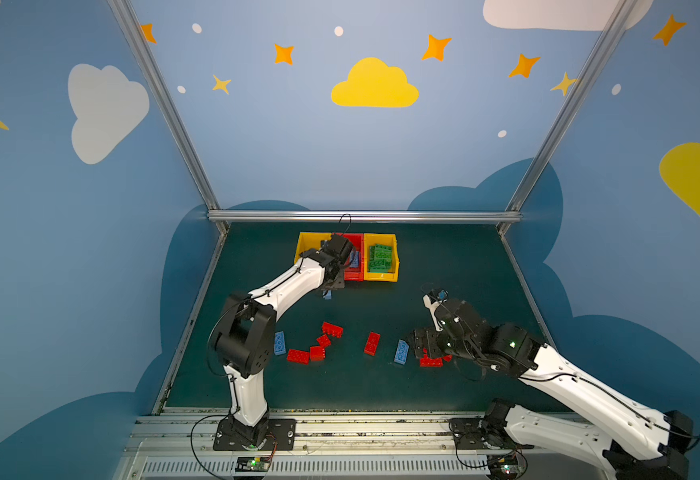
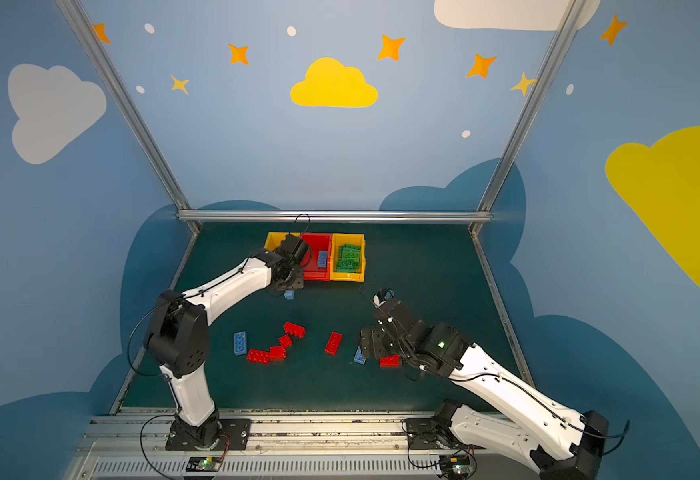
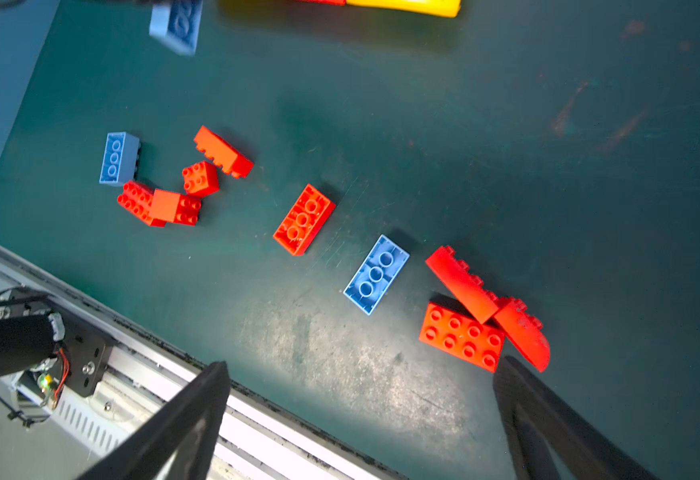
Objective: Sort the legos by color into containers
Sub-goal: 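Carry the light-blue brick with the left gripper into the red bin and release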
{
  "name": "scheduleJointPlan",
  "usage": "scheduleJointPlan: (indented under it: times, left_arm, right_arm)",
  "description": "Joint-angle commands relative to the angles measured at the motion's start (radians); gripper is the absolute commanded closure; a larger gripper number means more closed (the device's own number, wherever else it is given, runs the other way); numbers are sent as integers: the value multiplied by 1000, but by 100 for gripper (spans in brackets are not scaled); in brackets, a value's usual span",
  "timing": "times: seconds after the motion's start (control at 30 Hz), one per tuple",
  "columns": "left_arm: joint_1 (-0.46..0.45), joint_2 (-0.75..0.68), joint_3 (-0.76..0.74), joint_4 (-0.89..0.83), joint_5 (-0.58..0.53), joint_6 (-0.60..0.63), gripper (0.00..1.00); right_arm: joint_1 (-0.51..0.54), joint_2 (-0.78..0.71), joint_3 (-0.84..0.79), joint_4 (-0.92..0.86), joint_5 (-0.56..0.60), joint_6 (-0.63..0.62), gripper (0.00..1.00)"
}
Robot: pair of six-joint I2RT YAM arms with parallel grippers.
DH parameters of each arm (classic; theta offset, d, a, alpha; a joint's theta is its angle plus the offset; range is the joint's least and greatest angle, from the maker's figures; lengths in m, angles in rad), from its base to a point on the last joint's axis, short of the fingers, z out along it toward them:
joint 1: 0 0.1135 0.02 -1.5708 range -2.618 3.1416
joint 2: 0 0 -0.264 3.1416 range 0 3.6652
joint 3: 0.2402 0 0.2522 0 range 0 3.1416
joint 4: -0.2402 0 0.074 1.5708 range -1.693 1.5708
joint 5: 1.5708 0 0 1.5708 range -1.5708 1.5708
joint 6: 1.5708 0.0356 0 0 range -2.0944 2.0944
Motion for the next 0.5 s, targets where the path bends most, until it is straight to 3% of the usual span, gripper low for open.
scheduleJointPlan:
  times: [0.0, 0.33, 0.47]
  left_arm:
    - [8, 130, 216, -86, -6, 79, 85]
    - [43, 608, 993, -315, 19, 148, 84]
    - [53, 665, 1061, -298, 27, 160, 83]
  right_arm:
    - [-31, 17, 45, -12, -22, -38, 3]
    - [-127, 80, 81, -11, -61, -78, 3]
    - [-162, 101, 92, -3, -73, -90, 3]
